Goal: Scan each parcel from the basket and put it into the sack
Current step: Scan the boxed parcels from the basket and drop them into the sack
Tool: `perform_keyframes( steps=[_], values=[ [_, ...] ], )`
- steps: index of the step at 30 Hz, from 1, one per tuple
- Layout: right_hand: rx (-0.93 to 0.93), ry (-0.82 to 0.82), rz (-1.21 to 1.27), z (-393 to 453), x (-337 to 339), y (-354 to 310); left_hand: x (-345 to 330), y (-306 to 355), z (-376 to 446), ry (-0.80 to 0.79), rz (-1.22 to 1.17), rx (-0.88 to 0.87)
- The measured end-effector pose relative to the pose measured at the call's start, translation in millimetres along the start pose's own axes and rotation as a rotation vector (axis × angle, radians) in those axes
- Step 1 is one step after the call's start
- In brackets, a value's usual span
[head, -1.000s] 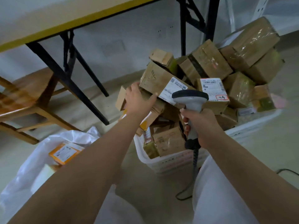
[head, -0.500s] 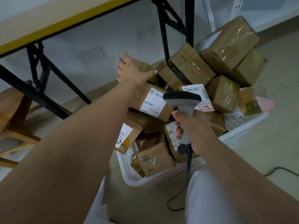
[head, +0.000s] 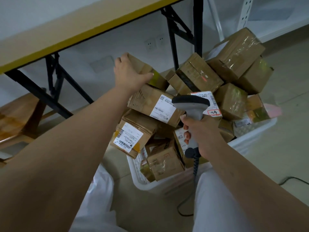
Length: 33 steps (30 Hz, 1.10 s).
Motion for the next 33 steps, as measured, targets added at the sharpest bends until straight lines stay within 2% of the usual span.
perform_keyframes(
  steps=[11,19,23,26,28,29,33],
  values=[
    [0.096,-0.054,-0.02,-62,-42,-16,91,-16,-93,0.074,-0.084,-0.143],
    [0.112,-0.041,-0.065,-104,-60,-24,106,-72,-181,0.037,-0.083,-0.098],
    [0.104,-0.051,-0.071,-117,-70,-23,111,-93,-213,0.052,-0.174,-0.033],
    [0.119,-0.042,-0.086,-124,-78,-23,117,-119,-229,0.112,-0.449,0.257],
    [0.135,-0.037,-0.086,-127,-84,-25,113,-130,-239,0.07,-0.829,0.517],
    [0.14,-0.041,-0.074,-129,-88,-25,111,-130,-243,0.031,-1.027,0.59],
    [0.135,-0.056,-0.047,-130,-100,-21,108,-114,-256,-0.084,-1.443,0.692]
  ],
)
Point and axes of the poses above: each hand's wrist, its own z-axis towards the middle knuckle, its own x-axis out of the back of the hand, y = z × x, the point moved 5 cm from there along z, towards the middle knuckle, and after that the axes turned 6 degrees about -y, right-handed, at the moved point
